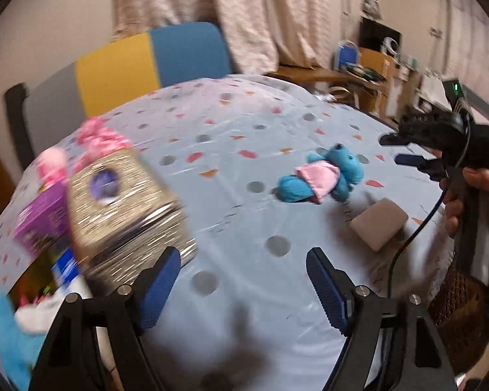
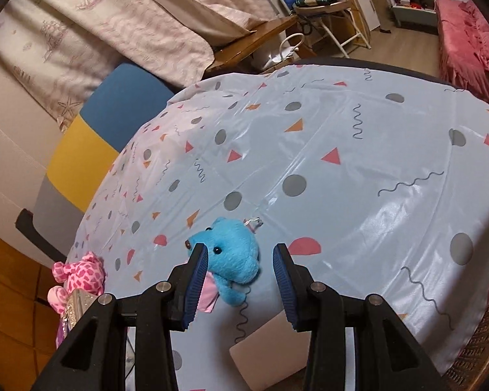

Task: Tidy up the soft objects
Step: 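Reach the left tool to the blue teddy bear in pink shirt and grasp it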

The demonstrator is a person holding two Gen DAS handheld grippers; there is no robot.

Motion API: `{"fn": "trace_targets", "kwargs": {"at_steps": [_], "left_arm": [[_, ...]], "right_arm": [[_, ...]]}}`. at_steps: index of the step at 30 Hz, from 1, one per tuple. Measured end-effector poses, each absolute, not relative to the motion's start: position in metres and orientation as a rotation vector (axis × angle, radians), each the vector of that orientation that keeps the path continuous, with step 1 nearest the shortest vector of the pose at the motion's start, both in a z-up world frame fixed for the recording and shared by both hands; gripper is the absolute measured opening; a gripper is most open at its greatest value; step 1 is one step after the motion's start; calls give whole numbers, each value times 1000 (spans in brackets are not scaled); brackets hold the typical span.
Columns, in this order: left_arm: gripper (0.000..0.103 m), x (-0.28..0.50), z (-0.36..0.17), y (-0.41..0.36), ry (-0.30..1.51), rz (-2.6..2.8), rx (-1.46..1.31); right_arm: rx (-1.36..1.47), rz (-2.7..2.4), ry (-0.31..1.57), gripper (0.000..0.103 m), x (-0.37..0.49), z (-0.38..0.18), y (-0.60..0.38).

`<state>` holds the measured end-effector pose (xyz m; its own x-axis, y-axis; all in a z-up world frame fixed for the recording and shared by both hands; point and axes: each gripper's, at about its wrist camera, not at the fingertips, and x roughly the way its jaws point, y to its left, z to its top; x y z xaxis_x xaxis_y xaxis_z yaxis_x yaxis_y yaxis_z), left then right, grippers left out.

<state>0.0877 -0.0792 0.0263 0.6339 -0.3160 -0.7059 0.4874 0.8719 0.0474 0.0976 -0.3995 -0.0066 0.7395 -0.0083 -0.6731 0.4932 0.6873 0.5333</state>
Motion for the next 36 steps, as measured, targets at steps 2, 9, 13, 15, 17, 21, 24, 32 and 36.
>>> {"fn": "trace_targets", "kwargs": {"at_steps": [2, 9, 13, 15, 17, 21, 24, 32, 36], "left_arm": [[80, 99, 20, -101, 768, -507, 274], [83, 143, 4, -165, 794, -647, 333], [83, 167, -4, -200, 783, -724, 370], [83, 181, -9, -217, 792, -760, 397], [83, 192, -15, -234, 801, -794, 428], [84, 210, -30, -261, 816, -855, 486], [84, 220, -42, -279, 824, -889, 504], [40, 220, -65, -274, 925, -850, 364], [40, 205, -63, -243, 953, -769, 307]], "right_arm": [[785, -297, 683, 42, 96, -6, -399], [842, -264, 669, 42, 94, -9, -405], [870, -248, 666, 42, 93, -11, -406], [889, -239, 668, 42, 93, -12, -408], [903, -228, 672, 42, 94, -14, -408], [925, -211, 672, 42, 94, -17, -410], [946, -205, 674, 42, 95, -19, -411], [958, -194, 667, 42, 96, -20, -412], [953, -192, 675, 42, 97, -20, -411]]}}
